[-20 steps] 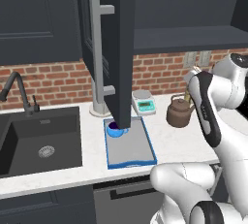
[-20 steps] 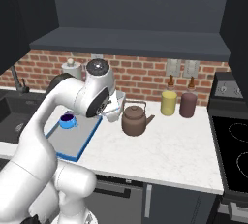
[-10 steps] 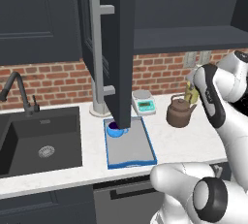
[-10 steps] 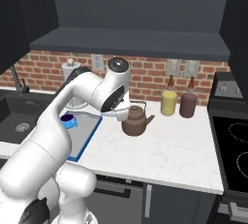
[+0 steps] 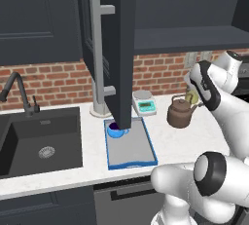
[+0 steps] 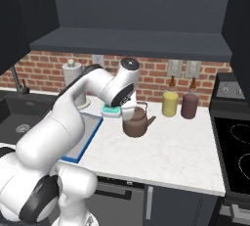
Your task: Pick the kettle from the counter and place it on the tray. Then pick the mug from the cabinet and place it on the tray. Then close the cabinet doors.
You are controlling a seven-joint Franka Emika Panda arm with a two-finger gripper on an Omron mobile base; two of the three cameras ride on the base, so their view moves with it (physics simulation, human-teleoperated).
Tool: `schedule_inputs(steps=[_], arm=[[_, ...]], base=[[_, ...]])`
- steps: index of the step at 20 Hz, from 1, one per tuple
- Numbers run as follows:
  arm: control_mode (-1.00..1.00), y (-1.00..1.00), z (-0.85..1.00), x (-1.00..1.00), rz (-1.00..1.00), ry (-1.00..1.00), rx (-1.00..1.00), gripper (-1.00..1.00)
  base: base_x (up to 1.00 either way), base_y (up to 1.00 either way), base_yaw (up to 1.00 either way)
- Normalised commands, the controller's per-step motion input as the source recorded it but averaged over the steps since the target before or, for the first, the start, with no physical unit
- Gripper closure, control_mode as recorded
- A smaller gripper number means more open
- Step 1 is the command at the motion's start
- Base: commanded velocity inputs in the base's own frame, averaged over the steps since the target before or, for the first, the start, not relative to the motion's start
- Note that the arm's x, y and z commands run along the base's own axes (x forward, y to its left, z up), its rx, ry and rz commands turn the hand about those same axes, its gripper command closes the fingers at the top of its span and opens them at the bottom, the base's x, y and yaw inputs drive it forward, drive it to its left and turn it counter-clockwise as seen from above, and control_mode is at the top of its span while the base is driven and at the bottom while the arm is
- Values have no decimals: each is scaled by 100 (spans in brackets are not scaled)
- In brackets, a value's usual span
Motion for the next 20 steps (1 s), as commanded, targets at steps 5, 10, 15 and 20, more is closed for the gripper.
schedule_inputs(steps=[5, 10, 15, 20], arm=[[-100, -11, -13, 40, 0, 6, 9, -100], [-100, -18, -14, 43, 0, 3, 9, -100], [-100, -16, -23, 41, 0, 3, 5, -100], [-100, -14, -22, 35, 0, 0, 2, -100]], base=[[0, 0, 0], [0, 0, 0], [0, 0, 0], [0, 0, 0]])
